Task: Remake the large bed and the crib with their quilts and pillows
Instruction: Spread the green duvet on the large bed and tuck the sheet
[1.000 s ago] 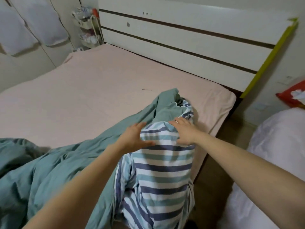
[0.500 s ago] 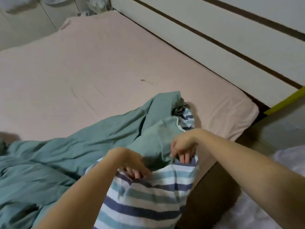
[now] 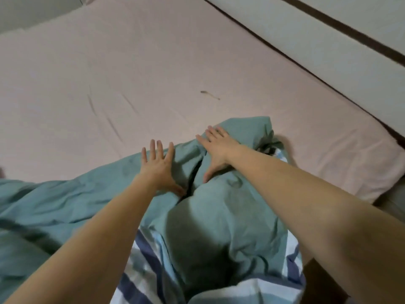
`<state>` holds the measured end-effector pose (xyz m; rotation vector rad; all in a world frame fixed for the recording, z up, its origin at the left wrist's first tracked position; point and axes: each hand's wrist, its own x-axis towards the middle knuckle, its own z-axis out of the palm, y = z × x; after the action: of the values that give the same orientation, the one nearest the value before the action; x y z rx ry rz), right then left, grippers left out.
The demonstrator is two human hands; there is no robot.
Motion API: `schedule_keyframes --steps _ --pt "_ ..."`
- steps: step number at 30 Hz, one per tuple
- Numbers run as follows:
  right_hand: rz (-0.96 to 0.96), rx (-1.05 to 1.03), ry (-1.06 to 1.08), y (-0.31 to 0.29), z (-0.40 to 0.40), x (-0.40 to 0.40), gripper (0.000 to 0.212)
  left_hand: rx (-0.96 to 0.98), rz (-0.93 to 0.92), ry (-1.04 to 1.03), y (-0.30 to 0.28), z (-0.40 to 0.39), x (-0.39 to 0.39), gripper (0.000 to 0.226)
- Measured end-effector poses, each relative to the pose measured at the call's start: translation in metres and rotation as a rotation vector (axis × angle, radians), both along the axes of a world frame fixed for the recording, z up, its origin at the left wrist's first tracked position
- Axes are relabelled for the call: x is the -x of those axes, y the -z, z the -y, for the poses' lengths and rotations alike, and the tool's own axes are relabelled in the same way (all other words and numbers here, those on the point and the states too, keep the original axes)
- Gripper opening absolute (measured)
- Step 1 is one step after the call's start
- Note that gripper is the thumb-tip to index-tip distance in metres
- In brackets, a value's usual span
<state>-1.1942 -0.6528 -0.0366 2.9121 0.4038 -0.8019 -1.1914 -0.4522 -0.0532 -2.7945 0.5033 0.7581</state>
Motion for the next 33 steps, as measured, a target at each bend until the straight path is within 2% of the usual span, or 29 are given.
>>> schedule_keyframes --steps 3,6,7,9,10,11,15,18,21,26,30,33 --pt "-0.09 -0.056 0.129 0.034 -0.018 -0.008 0.149 0.05 0.033 -0.091 0.032 -0.006 -0.006 0.146" --pt "-0.217 -0.052 0.243 0.048 -0.034 0.001 0.144 0.105 -0.108 -0.156 0.045 -0.006 0.002 0.129" --pt "-0.222 -0.01 0.233 0.047 -0.041 0.009 0.13 0.097 -0.124 -0.138 0.043 -0.008 0.007 0.112" --pt "-0.134 0.035 0.162 0.042 -0.053 0.023 0.077 0.101 -0.092 -0.076 0.03 -0.011 0.012 0.063" --pt "-0.075 0.025 0.161 0.032 -0.058 0.029 0.052 0.113 -0.066 -0.079 0.019 -0.014 0.014 0.045" --pt "-0.028 -0.002 0.199 0.023 -0.062 0.031 0.038 0.128 -0.04 -0.106 0.009 -0.016 0.014 0.036" --pt "0.15 -0.195 0.467 -0.04 -0.075 0.028 0.025 0.32 0.072 -0.316 -0.063 -0.031 0.009 0.028" --pt "0.243 -0.369 0.583 -0.076 -0.091 0.017 0.015 0.499 0.117 -0.434 -0.11 -0.046 0.0 0.01" --pt "0.412 -0.567 0.627 -0.135 -0.116 -0.023 0.008 0.679 0.274 -0.538 -0.166 -0.066 -0.028 0.014" --pt "0.594 -0.836 0.704 -0.247 -0.141 -0.106 0.027 0.914 0.571 -0.658 -0.274 -0.07 -0.094 0.017" --pt "0.732 -0.977 0.621 -0.348 -0.145 -0.183 0.017 1.072 0.777 -0.701 -0.373 -0.061 -0.158 0.024" --pt "0.882 -1.092 0.555 -0.418 -0.141 -0.226 0.027 1.186 0.896 -0.67 -0.44 -0.052 -0.204 0.037"
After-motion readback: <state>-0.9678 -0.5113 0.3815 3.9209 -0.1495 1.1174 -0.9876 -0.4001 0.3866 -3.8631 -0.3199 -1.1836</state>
